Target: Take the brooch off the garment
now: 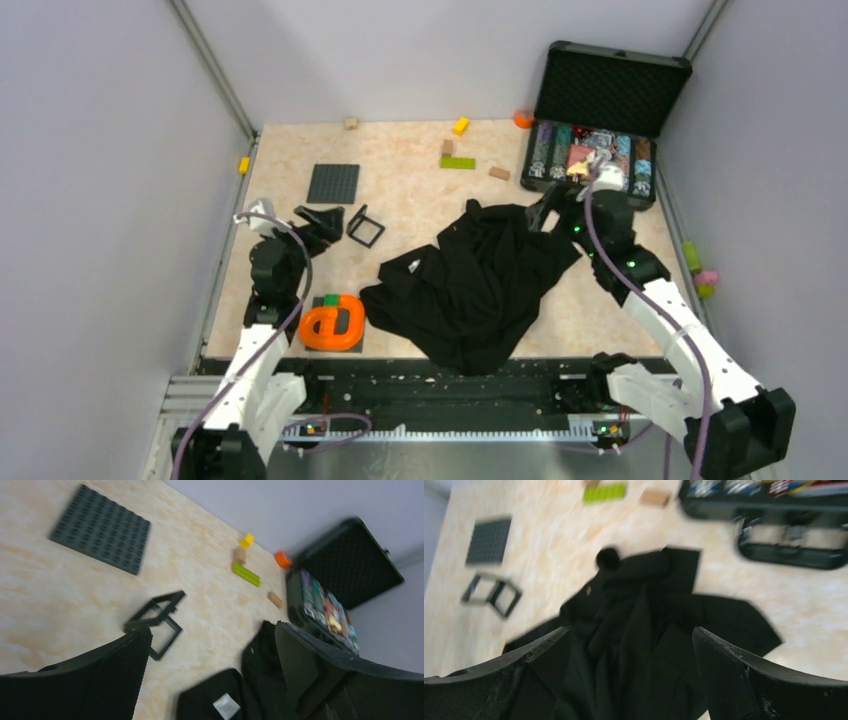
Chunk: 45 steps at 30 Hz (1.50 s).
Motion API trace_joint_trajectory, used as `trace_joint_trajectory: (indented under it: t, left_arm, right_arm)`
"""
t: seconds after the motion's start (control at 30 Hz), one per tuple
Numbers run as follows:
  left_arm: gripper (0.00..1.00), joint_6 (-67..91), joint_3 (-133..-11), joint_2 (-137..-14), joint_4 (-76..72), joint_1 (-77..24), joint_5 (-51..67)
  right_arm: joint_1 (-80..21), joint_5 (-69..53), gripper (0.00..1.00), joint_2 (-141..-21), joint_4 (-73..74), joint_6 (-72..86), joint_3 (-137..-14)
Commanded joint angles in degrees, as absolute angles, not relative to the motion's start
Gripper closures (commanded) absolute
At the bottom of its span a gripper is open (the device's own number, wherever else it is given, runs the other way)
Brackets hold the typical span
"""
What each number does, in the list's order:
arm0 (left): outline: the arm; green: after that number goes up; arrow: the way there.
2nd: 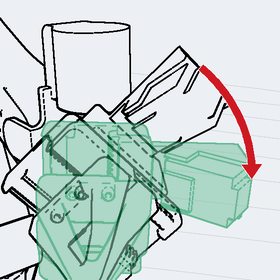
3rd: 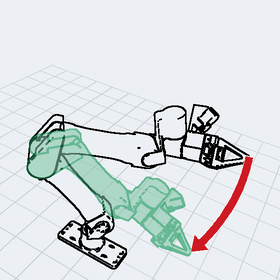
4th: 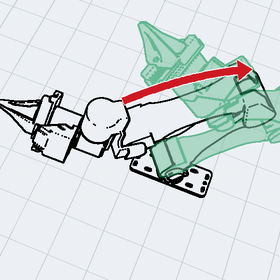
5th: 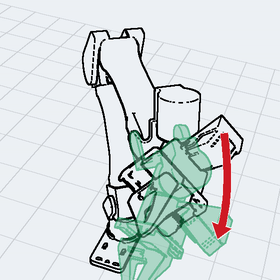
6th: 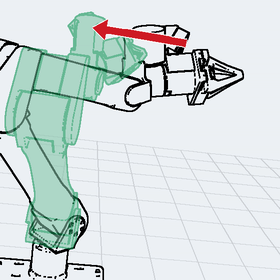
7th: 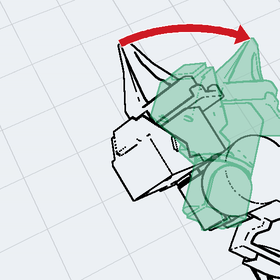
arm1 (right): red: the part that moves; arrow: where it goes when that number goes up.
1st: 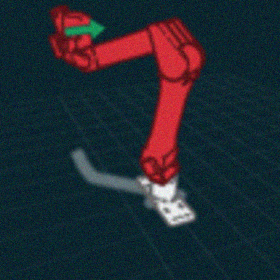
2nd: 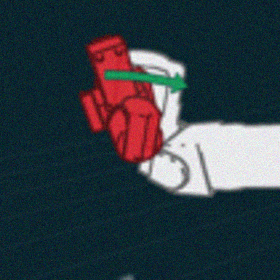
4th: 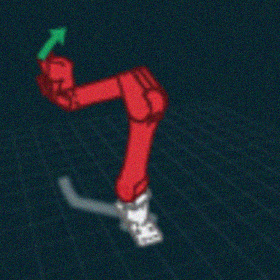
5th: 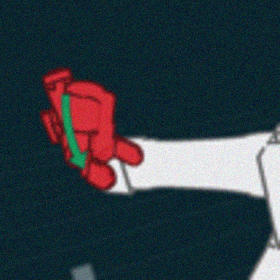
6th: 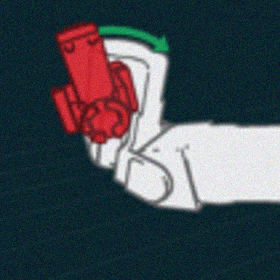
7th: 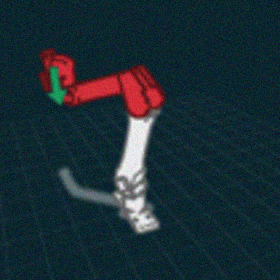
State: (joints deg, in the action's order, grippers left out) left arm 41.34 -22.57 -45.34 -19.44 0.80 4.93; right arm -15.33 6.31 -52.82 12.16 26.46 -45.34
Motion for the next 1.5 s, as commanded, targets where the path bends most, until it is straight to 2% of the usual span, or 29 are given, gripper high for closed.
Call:
trace_joint_trajectory:
  t: [0.0, 0.07, 0.27, 0.53, 0.63, 0.73, 0.8, 0.87, 0.93, 1.17, 1.47]
  left_arm:
    - [0.02, 34.08, -21.15, -40.02, -16.76, -8.37, 5.15]
    - [0.02, 30.86, -20.72, -38.93, -15.75, -10.73, 6.24]
    - [0.06, 29.61, -16.71, -38.99, -19.89, -12.78, 19.83]
    - [0.06, 27.39, -13.54, -39.76, -22.19, -16.97, 20.07]
    - [0.06, 27.56, -12.96, -40.94, -24.20, -17.51, 21.23]
    - [0.08, 27.43, -13.05, -42.34, -24.77, -17.82, 22.42]
    - [0.09, 27.29, -13.12, -42.34, -24.75, -17.92, 22.67]
    - [0.09, 27.25, -13.00, -42.22, -24.79, -18.02, 22.66]
    - [0.09, 27.25, -12.92, -42.53, -25.15, -18.15, 22.86]
    - [0.10, 26.86, -13.97, -46.62, -26.06, -19.16, 23.76]
    - [0.10, 24.17, -15.72, -49.86, -25.42, -21.59, 18.01]
  right_arm:
    - [-25.89, 4.43, 0.08, -56.80, 22.95, 23.06, -50.30]
    - [-28.52, 2.75, 0.09, -58.26, 25.63, 23.01, -50.62]
    - [-35.28, 0.38, 0.14, -59.92, 25.58, 27.58, -44.77]
    - [-44.95, 1.18, 0.17, -62.70, 20.80, 35.75, -37.14]
    - [-46.64, 0.63, 0.25, -66.13, 19.00, 37.13, -36.93]
    - [-46.77, -1.01, 0.43, -67.47, 16.70, 37.68, -37.18]
    - [-46.76, -0.30, 0.68, -67.41, 16.08, 37.66, -38.39]
    - [-46.64, 4.44, 1.00, -67.86, 17.28, 37.55, -41.13]
    - [-45.52, 6.54, 1.00, -69.44, 17.48, 36.18, -45.32]
    - [-35.82, 0.81, 1.00, -79.41, 12.31, 32.16, -59.19]
    - [-33.05, -3.95, 1.00, -100.14, 10.58, 29.33, -79.44]
